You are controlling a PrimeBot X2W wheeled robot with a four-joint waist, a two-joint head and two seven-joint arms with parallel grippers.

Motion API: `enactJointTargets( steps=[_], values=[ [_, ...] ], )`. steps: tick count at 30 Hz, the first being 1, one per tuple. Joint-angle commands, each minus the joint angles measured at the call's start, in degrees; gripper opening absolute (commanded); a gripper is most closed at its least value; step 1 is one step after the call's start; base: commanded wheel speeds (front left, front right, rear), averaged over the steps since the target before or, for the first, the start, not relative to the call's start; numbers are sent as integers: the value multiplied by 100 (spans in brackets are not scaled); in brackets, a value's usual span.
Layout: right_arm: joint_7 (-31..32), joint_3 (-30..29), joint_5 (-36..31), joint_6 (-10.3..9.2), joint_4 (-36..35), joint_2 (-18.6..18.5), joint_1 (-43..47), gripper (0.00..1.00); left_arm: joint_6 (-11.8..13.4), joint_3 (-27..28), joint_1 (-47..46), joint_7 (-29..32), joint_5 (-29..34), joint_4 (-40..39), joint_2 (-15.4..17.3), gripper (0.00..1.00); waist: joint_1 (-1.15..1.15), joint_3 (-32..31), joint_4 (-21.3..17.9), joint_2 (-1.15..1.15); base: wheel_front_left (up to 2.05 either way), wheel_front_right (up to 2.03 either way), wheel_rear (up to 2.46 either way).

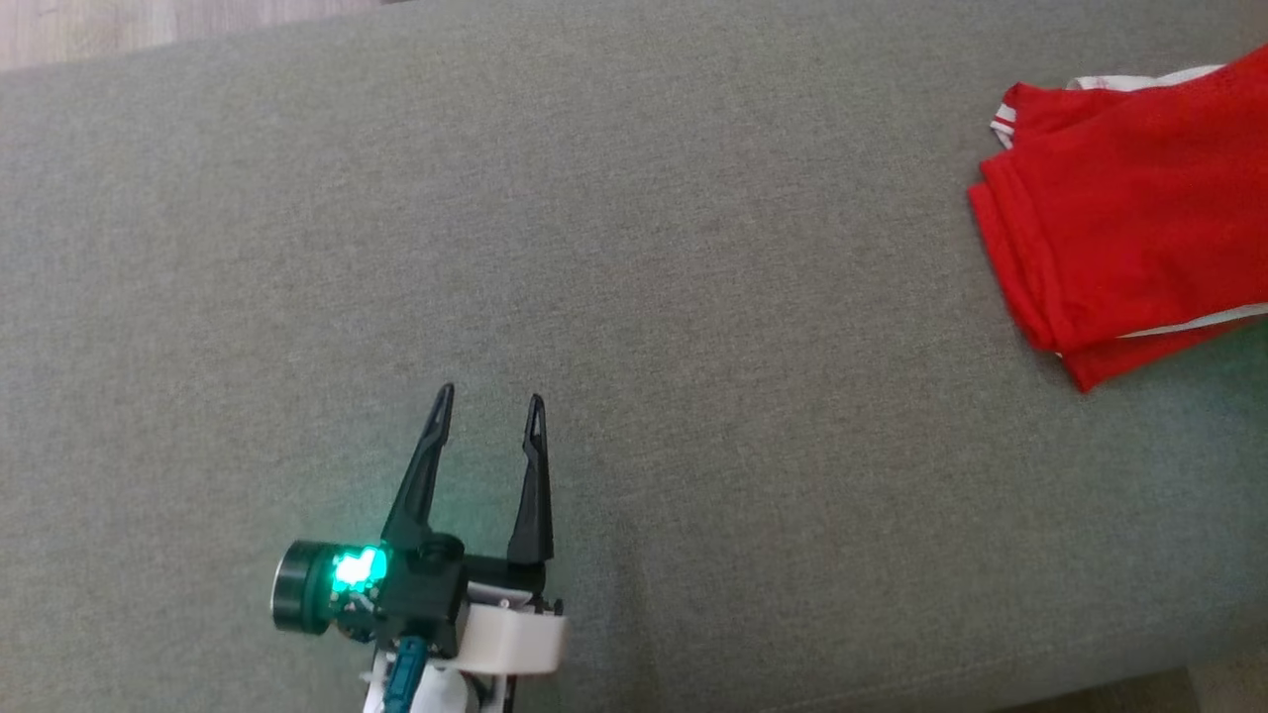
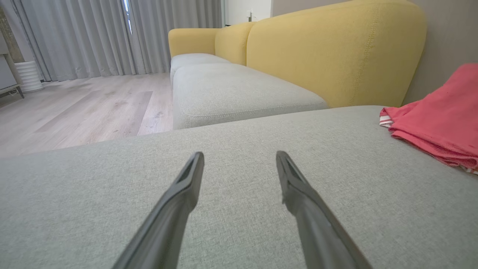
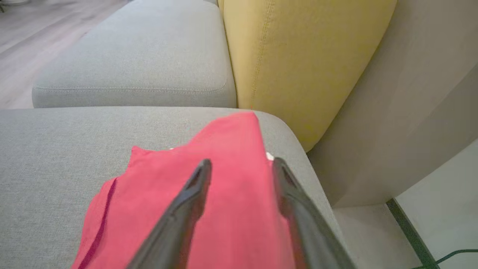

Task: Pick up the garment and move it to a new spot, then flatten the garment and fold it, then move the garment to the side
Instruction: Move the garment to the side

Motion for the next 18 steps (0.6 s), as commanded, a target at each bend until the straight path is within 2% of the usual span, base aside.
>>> enactJointTargets(
  steps=[1, 5, 6, 14, 18],
  values=[
    [-159, -23, -119, 39, -96, -127, 9, 100, 15, 120, -155, -54, 18, -175, -41, 100, -1, -48, 19, 0, 0, 0, 0],
    [-439, 47, -370, 39, -204, 447, 300, 100, 25, 86, -150, -54, -133, -204, -41, 100, -1, -302, 185, 0, 0, 0, 0],
    [-439, 47, -370, 39, -204, 447, 300, 100, 25, 86, -150, -54, -133, -204, -41, 100, -1, -302, 185, 0, 0, 0, 0],
    [-1218, 476, -913, 39, -483, 1827, 1225, 100, -7, 48, 104, -54, -295, -170, -41, 100, -1, -983, 742, 0, 0, 0, 0],
    [-1457, 491, -1306, 39, -537, 2460, 1619, 100, -3, 119, 332, -54, -366, -235, -41, 100, -1, -1349, 952, 0, 0, 0, 0]
  ],
)
